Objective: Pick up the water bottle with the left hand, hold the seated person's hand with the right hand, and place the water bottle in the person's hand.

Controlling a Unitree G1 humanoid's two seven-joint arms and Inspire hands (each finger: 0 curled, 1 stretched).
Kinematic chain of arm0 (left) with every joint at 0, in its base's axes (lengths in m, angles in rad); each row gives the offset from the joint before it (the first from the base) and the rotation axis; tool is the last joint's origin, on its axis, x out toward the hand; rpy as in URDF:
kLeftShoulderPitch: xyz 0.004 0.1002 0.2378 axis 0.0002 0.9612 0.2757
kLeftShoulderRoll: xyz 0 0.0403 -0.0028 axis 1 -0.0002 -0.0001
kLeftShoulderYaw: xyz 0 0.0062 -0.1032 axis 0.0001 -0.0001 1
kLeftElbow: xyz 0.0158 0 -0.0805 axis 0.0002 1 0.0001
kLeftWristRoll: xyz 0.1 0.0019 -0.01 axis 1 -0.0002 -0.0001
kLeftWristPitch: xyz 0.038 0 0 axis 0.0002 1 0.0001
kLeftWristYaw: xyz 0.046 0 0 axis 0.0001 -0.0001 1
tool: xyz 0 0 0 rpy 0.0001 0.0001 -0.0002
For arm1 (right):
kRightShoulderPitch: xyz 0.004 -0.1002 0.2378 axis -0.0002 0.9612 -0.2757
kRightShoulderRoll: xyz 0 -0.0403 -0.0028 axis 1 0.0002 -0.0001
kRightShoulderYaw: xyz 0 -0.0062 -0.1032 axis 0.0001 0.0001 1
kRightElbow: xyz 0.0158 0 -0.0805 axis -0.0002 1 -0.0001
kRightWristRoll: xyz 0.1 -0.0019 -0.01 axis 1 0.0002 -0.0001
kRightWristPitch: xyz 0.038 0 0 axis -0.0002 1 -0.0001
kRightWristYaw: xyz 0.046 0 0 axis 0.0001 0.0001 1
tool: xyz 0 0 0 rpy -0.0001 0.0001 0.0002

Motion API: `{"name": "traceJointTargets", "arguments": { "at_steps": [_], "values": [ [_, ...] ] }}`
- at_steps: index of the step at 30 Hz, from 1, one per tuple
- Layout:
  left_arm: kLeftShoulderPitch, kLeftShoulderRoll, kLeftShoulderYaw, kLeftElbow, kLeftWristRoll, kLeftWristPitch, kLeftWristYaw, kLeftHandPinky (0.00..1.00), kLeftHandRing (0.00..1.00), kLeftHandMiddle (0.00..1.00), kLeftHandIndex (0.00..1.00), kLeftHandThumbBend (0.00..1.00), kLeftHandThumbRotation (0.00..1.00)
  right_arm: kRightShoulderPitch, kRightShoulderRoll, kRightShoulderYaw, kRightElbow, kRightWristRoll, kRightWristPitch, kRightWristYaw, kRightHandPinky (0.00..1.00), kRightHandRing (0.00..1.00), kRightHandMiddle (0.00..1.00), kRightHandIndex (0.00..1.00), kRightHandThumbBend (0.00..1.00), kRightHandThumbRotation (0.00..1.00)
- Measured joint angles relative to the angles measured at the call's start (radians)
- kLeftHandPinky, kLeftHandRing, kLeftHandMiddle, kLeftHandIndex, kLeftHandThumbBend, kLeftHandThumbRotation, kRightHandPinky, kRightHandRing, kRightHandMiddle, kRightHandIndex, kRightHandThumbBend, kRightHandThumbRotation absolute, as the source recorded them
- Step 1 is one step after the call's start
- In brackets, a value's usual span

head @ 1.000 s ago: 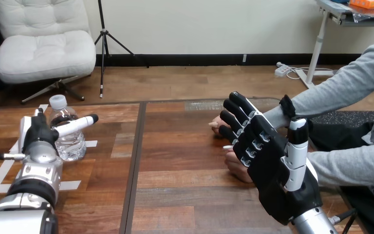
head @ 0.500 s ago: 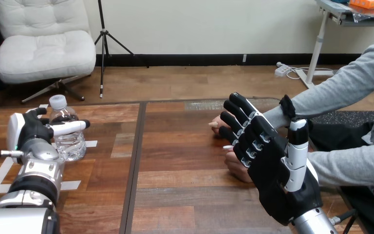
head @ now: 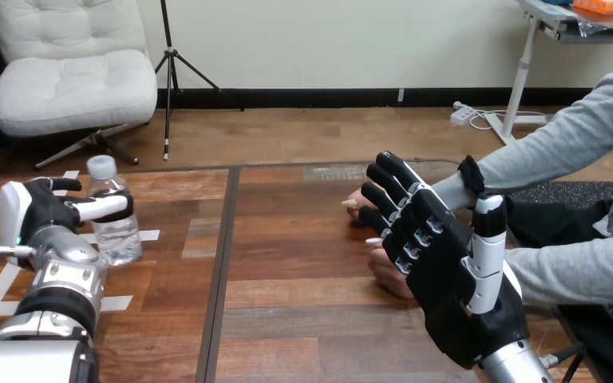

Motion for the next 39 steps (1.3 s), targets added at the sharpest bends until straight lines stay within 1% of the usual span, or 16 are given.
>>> {"name": "traceJointTargets", "arguments": {
  "at_steps": [8, 15, 25, 33, 39],
  "values": [
    [0.000, -0.001, -0.012, 0.000, 0.011, 0.000, 0.021, 0.28, 0.35, 0.42, 0.50, 0.81, 0.00, 0.000, 0.000, -0.001, 0.000, 0.002, 0.000, 0.000, 0.97, 0.97, 0.96, 0.93, 0.93, 1.00],
    [0.000, -0.003, -0.027, 0.001, 0.013, -0.001, 0.029, 0.33, 0.39, 0.44, 0.50, 0.77, 0.00, 0.000, 0.000, -0.002, 0.000, 0.002, 0.000, 0.000, 0.97, 0.97, 0.96, 0.93, 0.93, 1.00],
    [0.000, -0.006, -0.025, 0.001, 0.006, -0.014, 0.028, 0.38, 0.44, 0.49, 0.51, 0.73, 0.00, 0.000, 0.001, -0.003, 0.000, 0.002, 0.000, 0.000, 0.95, 0.97, 0.96, 0.93, 0.93, 1.00],
    [0.001, -0.006, -0.021, 0.001, 0.001, -0.037, 0.017, 0.39, 0.45, 0.50, 0.52, 0.73, 0.00, 0.000, 0.001, -0.003, 0.000, 0.002, 0.000, 0.000, 0.95, 0.97, 0.96, 0.94, 0.92, 1.00],
    [0.001, -0.006, -0.020, 0.001, -0.001, -0.041, 0.016, 0.40, 0.45, 0.51, 0.52, 0.73, 0.00, 0.000, 0.001, -0.003, 0.000, 0.003, 0.000, 0.000, 0.95, 0.97, 0.96, 0.94, 0.92, 1.00]
  ]
}}
